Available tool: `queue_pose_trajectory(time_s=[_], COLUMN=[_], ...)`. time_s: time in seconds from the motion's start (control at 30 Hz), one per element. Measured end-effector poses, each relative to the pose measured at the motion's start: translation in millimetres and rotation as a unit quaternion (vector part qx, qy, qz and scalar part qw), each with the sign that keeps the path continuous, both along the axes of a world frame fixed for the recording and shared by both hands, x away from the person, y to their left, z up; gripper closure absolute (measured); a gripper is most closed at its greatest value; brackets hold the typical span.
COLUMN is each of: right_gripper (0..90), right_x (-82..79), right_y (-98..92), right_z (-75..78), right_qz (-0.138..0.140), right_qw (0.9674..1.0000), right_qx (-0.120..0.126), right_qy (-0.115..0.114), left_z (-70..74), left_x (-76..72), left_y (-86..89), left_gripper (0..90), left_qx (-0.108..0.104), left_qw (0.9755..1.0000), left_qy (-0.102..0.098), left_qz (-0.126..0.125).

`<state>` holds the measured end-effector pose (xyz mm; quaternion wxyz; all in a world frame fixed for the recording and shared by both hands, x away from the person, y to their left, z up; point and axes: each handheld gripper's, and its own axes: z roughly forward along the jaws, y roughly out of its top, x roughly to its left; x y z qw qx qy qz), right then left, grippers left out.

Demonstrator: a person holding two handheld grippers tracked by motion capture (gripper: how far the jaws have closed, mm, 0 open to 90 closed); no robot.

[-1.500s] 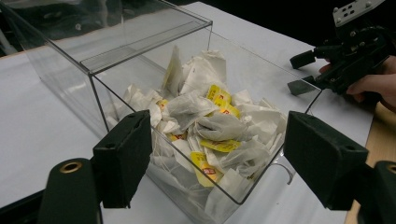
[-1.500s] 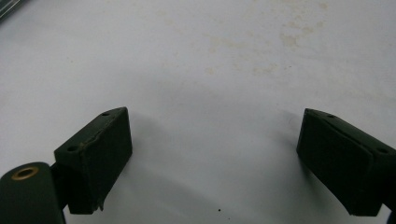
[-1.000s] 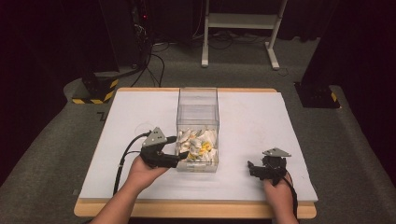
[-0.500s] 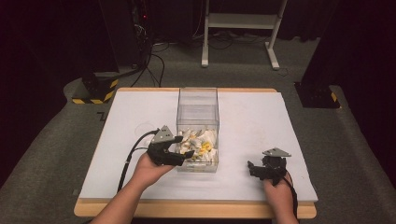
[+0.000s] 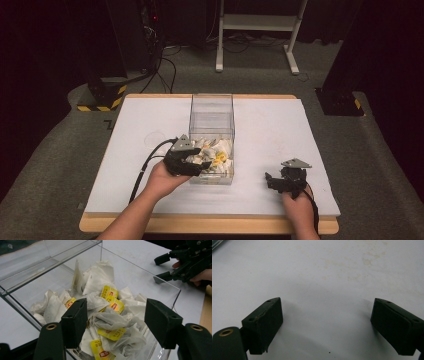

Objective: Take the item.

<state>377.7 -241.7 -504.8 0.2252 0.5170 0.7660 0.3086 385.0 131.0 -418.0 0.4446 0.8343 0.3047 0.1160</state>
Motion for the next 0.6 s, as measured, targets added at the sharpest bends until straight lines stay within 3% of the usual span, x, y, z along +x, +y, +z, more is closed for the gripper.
queue_pose_trajectory(time_s=[0.23,0.47,0.6], right_gripper=[10.7,10.7,10.8], right_x=[0.0,-0.1,0.0], right_y=[0.0,0.0,0.0], right_z=[0.0,0.0,0.0], right_qz=[0.000,0.001,0.000], right_qw=[1.0000,1.0000,1.0000], right_qx=[0.000,0.000,0.000], right_qy=[0.000,0.000,0.000], left_z=[-3.6,-5.0,-6.0], left_x=[4.1,2.8,3.2], left_y=[-3.6,-11.3,-12.7], left_gripper=[45.9,54.9,60.9], left_qx=[0.006,0.044,0.050], left_qw=[0.9996,0.9987,0.9984], left_qy=[0.022,0.014,0.013], left_qz=[-0.016,-0.022,-0.022])
